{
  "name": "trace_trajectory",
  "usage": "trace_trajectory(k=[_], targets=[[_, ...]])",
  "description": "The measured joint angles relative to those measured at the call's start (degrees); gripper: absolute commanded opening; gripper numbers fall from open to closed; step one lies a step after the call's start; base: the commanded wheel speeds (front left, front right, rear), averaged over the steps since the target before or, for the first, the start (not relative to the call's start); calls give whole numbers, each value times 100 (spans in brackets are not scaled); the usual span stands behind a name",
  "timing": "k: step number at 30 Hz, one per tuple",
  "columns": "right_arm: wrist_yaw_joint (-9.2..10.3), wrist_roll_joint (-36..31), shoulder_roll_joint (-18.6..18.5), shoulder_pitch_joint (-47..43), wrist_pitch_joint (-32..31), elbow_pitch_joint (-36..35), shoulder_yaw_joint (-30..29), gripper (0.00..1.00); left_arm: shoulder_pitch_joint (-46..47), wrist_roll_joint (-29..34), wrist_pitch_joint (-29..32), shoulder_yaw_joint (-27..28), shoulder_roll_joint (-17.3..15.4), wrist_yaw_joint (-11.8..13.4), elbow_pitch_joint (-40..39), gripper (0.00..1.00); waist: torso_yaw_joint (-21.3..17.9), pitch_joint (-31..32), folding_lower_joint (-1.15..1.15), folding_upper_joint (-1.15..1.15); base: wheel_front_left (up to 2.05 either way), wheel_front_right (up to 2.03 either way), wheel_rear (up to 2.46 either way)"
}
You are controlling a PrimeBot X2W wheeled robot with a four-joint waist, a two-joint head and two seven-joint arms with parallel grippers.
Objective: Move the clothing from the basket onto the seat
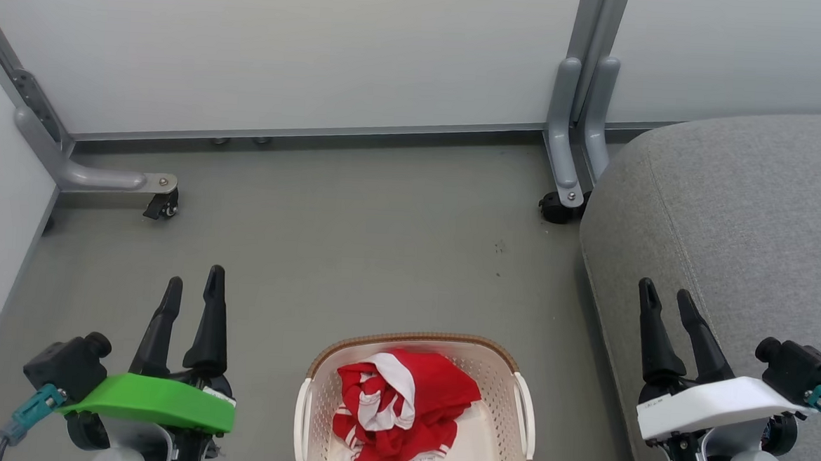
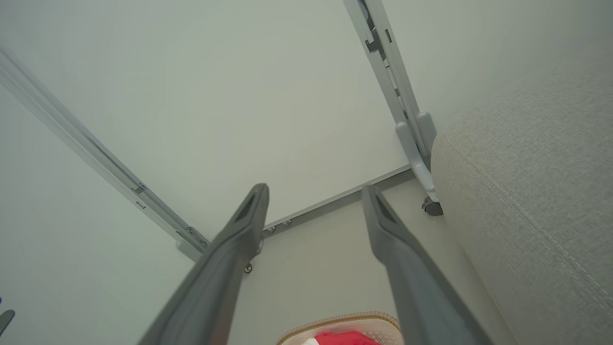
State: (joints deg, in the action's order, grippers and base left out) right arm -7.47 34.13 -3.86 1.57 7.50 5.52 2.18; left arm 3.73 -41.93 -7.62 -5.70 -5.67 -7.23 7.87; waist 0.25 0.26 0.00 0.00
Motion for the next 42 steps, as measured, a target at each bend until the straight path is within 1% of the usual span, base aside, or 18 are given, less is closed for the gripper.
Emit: trace_trajectory(k=[20, 42], targets=[[0, -1245, 48, -42, 200, -12, 87, 100, -76, 1245, -281, -104, -19, -5, 252, 100, 0, 8, 0, 0, 0, 0, 0], [-1, -2251, 98, -133, 227, -32, 91, 100, -125, 2347, -542, -29, 45, -8, 532, 100, 11, 15, 0, 0, 0, 0, 0]])
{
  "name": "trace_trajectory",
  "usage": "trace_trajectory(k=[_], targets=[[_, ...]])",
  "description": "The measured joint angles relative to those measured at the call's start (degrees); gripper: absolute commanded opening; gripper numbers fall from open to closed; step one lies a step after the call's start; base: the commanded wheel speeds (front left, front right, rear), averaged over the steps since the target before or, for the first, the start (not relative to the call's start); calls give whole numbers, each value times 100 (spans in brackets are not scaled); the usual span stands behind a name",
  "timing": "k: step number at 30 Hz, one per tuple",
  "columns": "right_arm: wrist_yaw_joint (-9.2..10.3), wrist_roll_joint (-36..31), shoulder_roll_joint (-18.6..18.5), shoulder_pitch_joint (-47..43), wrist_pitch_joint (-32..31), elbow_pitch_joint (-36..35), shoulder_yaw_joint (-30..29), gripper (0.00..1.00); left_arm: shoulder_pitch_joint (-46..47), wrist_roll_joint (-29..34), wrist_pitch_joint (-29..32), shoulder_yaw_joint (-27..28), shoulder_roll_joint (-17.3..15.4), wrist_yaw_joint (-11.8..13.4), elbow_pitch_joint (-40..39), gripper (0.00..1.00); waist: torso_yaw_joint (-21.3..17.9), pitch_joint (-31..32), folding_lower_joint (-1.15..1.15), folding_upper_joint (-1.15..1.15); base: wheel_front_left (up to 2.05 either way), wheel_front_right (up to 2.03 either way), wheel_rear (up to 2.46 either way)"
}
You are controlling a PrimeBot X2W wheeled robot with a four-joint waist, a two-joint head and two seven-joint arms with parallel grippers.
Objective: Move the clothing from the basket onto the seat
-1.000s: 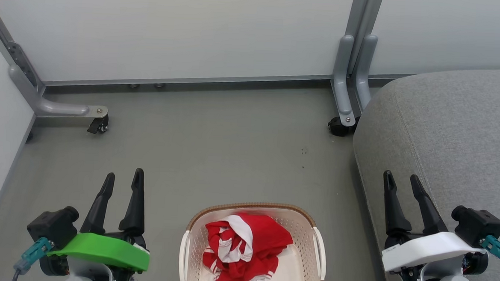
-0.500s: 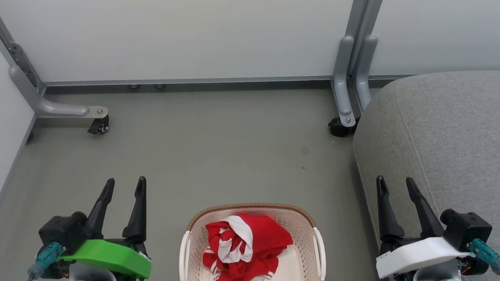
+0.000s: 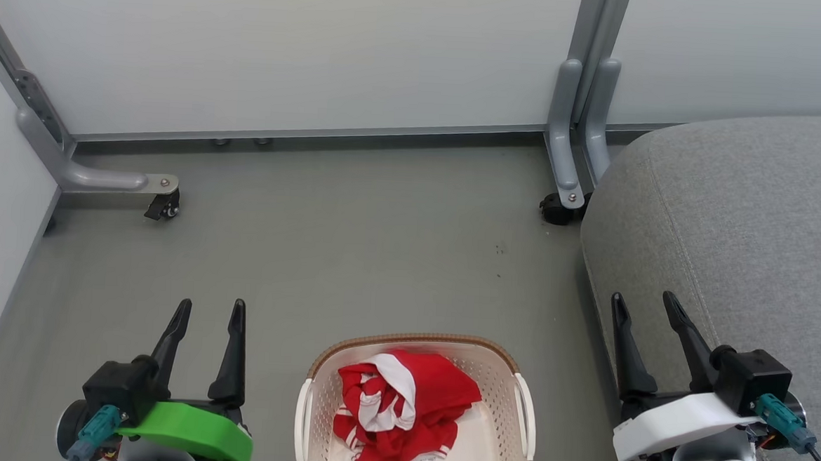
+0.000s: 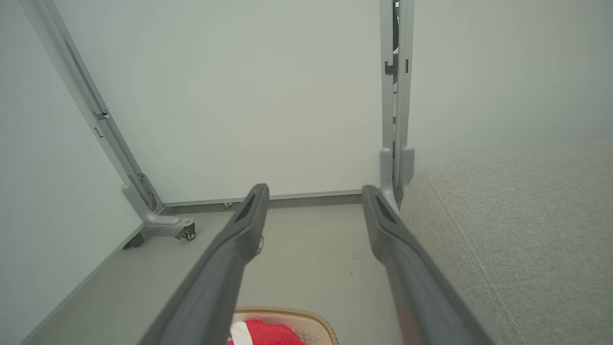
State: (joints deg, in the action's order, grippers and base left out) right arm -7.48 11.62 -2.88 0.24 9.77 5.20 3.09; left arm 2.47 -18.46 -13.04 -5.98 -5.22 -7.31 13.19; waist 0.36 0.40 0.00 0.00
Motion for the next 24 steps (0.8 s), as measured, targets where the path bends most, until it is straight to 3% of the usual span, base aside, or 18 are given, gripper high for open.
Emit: trace_trajectory(k=[24], targets=[[0, -515, 5, -79, -1, 69, -7, 100, -18, 711, -202, 158, 85, -8, 357, 100, -7, 35, 0, 0, 0, 0, 0]])
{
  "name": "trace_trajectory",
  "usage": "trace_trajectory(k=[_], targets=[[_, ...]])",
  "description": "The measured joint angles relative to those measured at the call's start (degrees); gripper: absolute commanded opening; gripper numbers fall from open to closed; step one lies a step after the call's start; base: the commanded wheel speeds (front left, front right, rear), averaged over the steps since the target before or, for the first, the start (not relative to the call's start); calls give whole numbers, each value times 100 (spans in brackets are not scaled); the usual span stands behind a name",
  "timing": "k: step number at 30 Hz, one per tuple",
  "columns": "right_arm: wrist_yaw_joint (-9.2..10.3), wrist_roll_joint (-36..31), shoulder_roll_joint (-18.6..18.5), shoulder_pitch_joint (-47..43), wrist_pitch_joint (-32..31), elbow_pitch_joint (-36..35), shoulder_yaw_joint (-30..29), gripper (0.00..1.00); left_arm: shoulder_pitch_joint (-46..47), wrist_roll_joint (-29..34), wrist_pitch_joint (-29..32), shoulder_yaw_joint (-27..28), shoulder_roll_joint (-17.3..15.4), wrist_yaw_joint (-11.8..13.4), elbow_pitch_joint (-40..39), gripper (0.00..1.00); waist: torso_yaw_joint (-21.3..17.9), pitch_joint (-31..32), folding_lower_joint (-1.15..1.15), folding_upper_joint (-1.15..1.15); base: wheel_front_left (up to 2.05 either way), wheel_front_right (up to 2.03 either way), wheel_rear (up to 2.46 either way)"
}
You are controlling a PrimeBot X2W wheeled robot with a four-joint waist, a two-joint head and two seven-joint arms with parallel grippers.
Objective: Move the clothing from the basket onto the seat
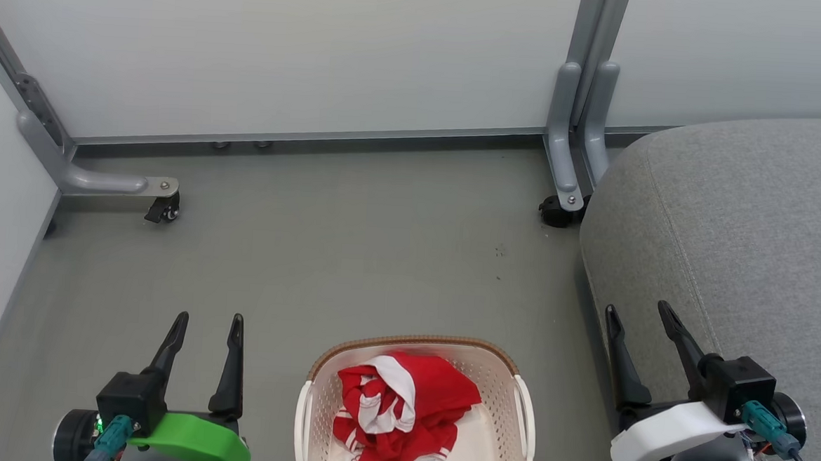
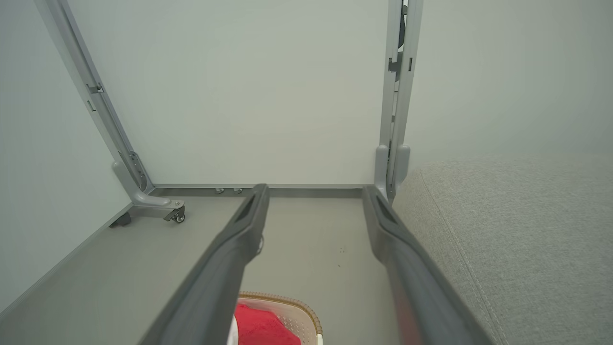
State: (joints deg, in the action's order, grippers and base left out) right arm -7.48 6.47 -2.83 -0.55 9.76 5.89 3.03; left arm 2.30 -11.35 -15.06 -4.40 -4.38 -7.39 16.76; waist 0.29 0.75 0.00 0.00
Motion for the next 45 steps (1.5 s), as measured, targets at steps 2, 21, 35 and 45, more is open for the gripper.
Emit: trace_trajectory(k=[2, 21, 35, 45], targets=[[-1, 25, 1, 0, -5, 15, 1, 100, 0, 9, 0, 26, 8, 0, 11, 100, -4, -1, 0, 0, 0, 0, 0], [-1, 48, 0, 116, -16, -67, -15, 100, 224, 188, -7, -386, 79, 0, 235, 100, -77, -212, 0, 0, 0, 0, 0], [-1, 89, 0, 803, 101, -371, 68, 100, 1357, 142, -7, -1859, 154, 0, 1441, 100, -332, -1285, 0, 0, 0, 0, 0], [-1, 148, -3, 1472, 350, -394, 238, 100, 2473, -120, -7, -2836, 167, 0, 2764, 100, -599, -2442, -1, 0, 0, 0, 0]])
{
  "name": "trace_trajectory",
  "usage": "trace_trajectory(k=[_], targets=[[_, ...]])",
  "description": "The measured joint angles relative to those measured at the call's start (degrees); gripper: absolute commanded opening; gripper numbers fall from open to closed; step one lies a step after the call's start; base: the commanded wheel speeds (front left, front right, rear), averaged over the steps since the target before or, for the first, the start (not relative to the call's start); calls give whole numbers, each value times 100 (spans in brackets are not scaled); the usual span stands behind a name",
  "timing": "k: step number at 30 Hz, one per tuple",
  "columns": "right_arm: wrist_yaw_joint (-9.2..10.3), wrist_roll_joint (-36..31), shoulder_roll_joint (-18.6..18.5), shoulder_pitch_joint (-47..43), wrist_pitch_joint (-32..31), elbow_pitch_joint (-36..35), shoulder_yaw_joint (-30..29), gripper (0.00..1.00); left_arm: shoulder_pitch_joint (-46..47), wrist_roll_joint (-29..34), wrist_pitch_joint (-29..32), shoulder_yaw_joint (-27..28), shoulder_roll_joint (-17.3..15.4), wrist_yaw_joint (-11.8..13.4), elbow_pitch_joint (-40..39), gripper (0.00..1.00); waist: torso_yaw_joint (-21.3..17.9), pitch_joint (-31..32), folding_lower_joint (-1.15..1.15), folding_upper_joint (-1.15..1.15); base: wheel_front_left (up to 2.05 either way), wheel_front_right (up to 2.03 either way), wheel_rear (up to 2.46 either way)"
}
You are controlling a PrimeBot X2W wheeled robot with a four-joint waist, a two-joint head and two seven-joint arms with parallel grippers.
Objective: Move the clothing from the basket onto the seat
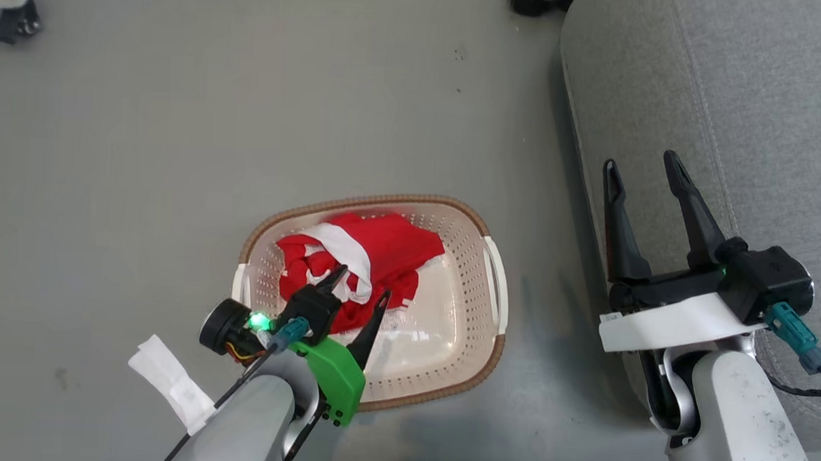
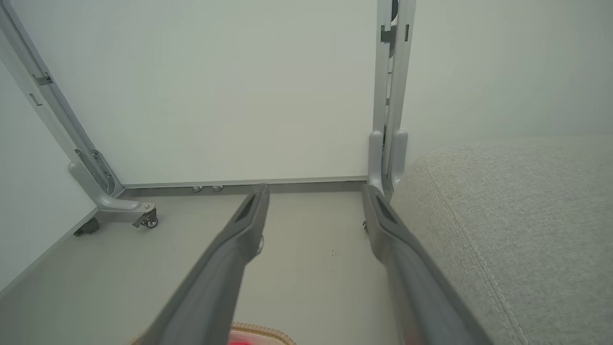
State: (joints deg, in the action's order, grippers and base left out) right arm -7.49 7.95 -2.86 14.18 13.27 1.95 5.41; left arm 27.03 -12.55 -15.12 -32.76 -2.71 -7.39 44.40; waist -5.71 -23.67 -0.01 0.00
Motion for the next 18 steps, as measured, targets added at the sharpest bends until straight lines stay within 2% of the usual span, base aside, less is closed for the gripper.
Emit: trace_trajectory(k=[8, 18], targets=[[0, 105, -2, 406, 132, -11, 125, 100, 916, -216, 154, -431, 3, -1, 1040, 100, -233, -913, 0, 0, 0, 0, 0], [0, 268, -3, 704, 172, -83, 314, 100, 1839, -497, 332, -261, -71, -1, 2235, 100, -558, -1812, 1, 0, 0, 0, 0]])
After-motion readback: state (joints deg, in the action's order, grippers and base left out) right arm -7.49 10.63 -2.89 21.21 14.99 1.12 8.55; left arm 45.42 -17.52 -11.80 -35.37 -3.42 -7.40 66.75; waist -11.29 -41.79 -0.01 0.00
